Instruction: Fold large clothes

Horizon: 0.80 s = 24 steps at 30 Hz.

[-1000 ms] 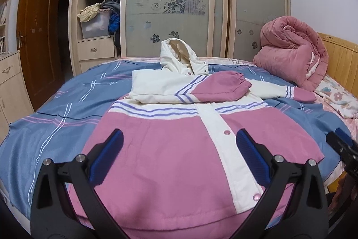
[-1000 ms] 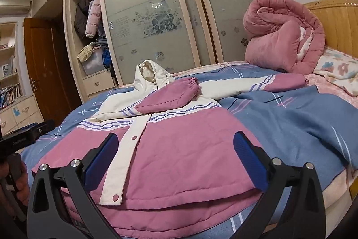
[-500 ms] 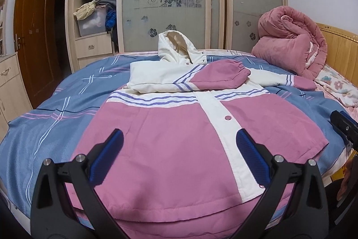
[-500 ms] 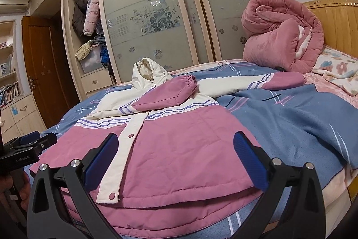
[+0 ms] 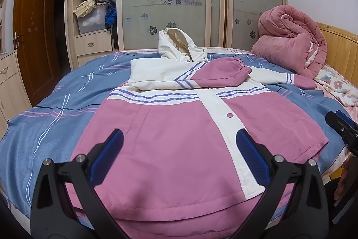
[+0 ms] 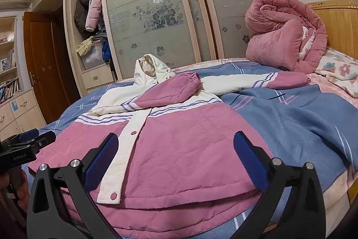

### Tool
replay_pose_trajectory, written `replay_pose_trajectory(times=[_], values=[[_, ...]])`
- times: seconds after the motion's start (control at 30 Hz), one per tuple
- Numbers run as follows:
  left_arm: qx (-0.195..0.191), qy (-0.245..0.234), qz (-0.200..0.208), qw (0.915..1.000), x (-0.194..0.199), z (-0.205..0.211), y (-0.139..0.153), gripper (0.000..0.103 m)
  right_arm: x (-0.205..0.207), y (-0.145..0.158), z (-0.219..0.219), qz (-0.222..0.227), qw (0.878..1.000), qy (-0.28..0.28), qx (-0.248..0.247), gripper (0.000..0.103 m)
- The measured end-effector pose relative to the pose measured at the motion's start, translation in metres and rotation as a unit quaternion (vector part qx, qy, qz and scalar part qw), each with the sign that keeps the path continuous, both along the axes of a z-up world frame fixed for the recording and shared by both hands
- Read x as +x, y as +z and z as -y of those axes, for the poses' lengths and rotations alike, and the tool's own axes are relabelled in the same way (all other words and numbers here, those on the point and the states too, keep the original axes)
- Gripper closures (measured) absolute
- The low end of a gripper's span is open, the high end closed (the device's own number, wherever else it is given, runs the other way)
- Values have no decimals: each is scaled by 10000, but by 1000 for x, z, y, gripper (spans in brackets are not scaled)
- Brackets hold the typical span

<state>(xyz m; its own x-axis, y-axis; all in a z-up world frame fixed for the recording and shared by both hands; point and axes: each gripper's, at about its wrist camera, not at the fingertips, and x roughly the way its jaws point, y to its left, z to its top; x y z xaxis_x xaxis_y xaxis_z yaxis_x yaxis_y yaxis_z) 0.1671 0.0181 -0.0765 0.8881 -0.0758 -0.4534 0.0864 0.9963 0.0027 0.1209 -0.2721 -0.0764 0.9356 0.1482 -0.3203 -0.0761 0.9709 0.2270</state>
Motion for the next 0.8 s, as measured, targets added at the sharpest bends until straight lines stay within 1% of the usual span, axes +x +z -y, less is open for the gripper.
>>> replay_pose_trajectory(times=[0.17,0.33,0.43,0.5,0.63,0.73,0.8], values=[[19,-14,3,10000,0,0,-1,2,1,0,-2,-2,10000,4,13,1],[-45,-44,-18,10000,1,1,-2,2,1,-1,-6,16,10000,-1,-38,1],[-54,-91,-45,9999,3,4,-4,2,0,0,0,35,9999,-87,101,1],[-74,-123,-59,9999,4,6,-5,2,1,2,14,11,9991,-227,359,1],[-138,-166,-63,9997,6,7,-5,2,17,10,62,-295,9926,-540,1044,1],[-165,-216,-84,9996,7,8,-5,2,40,19,120,-531,9831,-847,1533,1],[-170,-252,-92,9995,8,9,-5,2,61,22,171,-633,9691,-952,2185,1]])
